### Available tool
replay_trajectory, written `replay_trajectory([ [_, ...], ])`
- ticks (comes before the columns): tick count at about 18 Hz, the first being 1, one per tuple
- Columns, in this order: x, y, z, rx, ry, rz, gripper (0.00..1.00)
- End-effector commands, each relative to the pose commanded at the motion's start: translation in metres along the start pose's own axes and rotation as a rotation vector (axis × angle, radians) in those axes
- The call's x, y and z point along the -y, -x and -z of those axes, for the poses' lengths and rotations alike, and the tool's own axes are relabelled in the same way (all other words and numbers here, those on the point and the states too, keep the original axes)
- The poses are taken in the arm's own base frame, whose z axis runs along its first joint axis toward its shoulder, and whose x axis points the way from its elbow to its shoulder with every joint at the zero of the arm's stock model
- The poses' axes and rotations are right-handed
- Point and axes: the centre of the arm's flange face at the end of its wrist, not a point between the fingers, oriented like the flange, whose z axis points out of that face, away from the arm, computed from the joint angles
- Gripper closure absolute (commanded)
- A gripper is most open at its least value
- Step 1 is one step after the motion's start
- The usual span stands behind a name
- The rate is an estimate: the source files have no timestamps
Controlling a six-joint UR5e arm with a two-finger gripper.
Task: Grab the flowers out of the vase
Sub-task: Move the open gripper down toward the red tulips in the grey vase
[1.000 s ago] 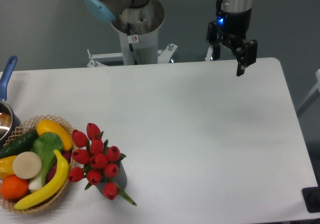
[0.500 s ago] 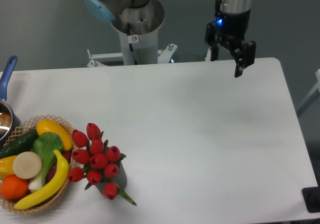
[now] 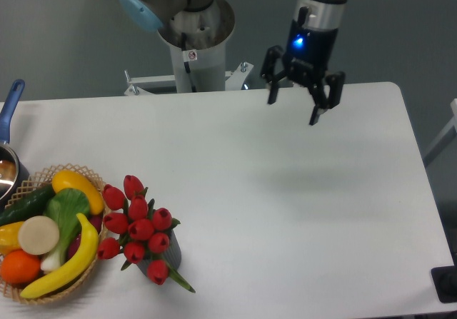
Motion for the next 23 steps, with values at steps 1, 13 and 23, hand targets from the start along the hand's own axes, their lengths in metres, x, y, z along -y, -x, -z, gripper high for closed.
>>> replay_trajectory([
  [1,0.001,-0.002,-0.007,-0.015,-0.046,0.015,0.00],
  [13,0.035,-0.036,-0.099,-0.168,-0.223,-0.080,0.00],
  [23,0.049,-0.029,-0.137,-0.283,-0.331,0.046,0.00],
])
